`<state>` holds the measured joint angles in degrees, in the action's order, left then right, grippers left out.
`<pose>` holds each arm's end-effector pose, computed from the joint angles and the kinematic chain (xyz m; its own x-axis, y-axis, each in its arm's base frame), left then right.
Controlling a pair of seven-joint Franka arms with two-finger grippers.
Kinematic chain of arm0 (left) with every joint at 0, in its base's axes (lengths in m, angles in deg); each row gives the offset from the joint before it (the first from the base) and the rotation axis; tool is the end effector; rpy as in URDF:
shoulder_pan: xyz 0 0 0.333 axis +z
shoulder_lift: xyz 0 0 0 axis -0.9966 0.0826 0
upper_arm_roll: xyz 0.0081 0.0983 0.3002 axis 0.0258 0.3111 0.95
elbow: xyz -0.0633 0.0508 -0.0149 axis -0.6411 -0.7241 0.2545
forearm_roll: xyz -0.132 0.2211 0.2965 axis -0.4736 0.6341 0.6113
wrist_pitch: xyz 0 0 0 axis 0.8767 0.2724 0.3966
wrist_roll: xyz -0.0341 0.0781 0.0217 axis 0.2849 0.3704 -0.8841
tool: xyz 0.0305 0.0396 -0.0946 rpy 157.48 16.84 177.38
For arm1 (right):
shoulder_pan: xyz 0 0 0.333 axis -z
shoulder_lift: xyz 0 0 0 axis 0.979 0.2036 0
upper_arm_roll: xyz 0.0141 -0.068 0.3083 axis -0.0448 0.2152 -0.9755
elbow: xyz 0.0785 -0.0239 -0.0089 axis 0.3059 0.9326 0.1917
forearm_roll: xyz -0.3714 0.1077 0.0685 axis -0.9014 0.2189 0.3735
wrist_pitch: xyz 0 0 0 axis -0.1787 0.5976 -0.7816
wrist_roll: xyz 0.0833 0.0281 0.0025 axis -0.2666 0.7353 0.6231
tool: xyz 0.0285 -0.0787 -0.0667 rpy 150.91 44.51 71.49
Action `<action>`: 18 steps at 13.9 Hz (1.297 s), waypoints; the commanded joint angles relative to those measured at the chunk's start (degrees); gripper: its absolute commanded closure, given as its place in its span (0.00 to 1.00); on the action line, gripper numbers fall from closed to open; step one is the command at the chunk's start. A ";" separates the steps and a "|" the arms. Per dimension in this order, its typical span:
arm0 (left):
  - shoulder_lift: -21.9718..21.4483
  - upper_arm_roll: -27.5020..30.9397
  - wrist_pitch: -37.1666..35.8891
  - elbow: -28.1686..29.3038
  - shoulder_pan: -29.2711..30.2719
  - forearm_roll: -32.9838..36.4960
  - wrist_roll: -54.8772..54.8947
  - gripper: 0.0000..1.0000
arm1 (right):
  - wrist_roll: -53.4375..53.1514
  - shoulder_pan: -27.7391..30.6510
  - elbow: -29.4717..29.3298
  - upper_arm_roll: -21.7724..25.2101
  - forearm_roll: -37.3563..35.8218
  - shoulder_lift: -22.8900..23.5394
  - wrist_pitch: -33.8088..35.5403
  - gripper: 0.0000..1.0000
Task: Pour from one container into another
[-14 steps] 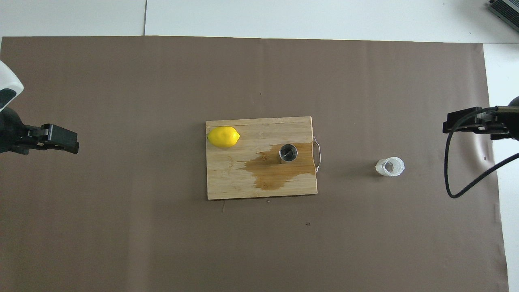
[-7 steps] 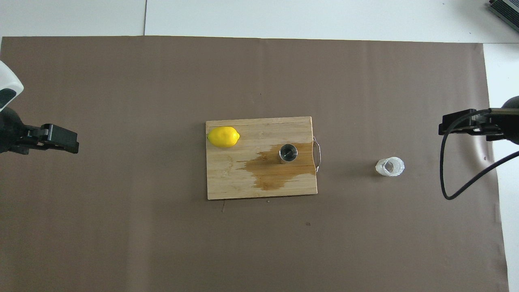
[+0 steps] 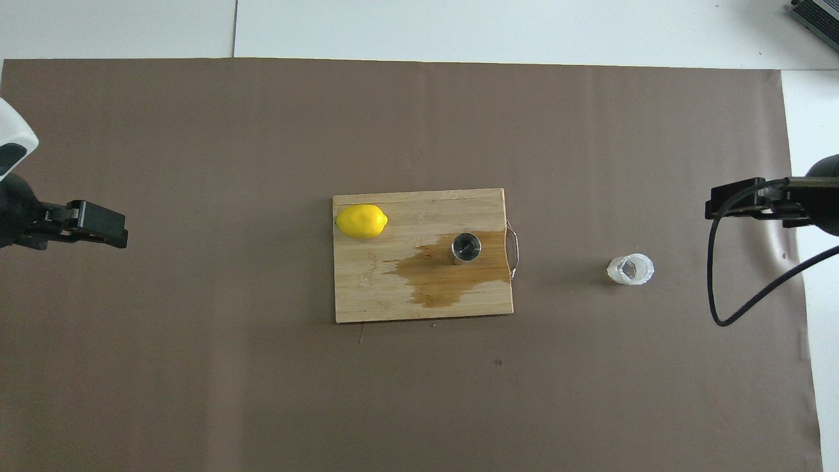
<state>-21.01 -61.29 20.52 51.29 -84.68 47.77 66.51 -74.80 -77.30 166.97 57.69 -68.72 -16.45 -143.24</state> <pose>0.5253 -0.0598 0.6320 0.9965 -0.0421 -0.0726 -0.0416 -0.9991 0.0081 0.5381 0.0214 0.6392 0.9909 -0.1225 0.0556 -0.1218 -0.9924 -0.0163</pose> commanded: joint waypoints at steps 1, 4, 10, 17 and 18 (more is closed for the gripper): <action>-1.40 0.08 -0.45 1.23 0.21 -0.25 -0.48 0.00 | 1.17 -0.60 1.35 0.29 -0.45 -1.17 -0.06 0.00; -1.31 0.08 -0.53 1.23 0.21 -0.25 -0.48 0.00 | 0.90 -0.78 1.44 0.99 -0.45 -1.17 -0.41 0.00; -1.40 0.08 -0.53 1.23 0.21 -0.25 -0.48 0.00 | 1.17 -0.17 1.00 0.81 0.60 -1.43 -0.23 0.00; -1.40 0.08 -0.53 1.23 0.21 -0.25 -0.48 0.00 | 1.17 0.01 1.00 0.90 0.61 -1.52 0.03 0.00; -1.40 0.08 -0.53 1.23 0.21 -0.25 -0.48 0.00 | 1.17 0.01 1.00 0.90 0.61 -1.52 0.12 0.00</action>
<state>-21.01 -61.29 20.51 51.29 -84.68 47.77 66.51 -74.80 -77.82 166.99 58.56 -68.72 -16.88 -143.24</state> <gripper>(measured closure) 0.000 0.000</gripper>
